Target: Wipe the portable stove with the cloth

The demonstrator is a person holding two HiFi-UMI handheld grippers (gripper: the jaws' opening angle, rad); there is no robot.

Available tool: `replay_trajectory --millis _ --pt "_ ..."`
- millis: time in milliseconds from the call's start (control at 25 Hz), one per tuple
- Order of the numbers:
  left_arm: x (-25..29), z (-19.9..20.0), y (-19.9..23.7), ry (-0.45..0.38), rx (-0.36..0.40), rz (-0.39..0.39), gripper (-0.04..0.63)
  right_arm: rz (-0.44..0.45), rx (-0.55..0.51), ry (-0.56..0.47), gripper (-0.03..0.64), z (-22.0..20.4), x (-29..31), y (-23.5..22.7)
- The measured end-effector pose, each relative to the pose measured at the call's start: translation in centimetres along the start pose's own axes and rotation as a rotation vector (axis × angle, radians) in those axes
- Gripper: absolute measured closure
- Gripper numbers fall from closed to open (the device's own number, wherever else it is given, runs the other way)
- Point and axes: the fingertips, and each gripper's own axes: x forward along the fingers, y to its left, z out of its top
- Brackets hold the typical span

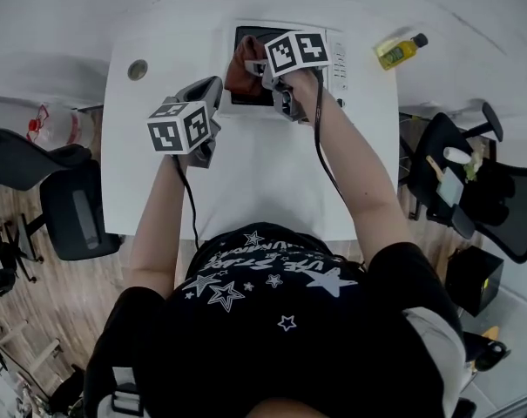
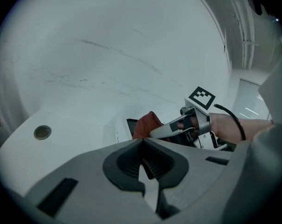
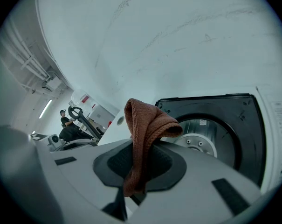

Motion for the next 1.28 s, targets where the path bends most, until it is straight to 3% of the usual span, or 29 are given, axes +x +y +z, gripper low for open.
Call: replay_trajectory --millis 1280 --pt "1.9 0.9 -5.1 0.002 0.034 -0.071 0.588 -0.102 0.094 -0.076 0.557 -2.0 -7.5 -6.6"
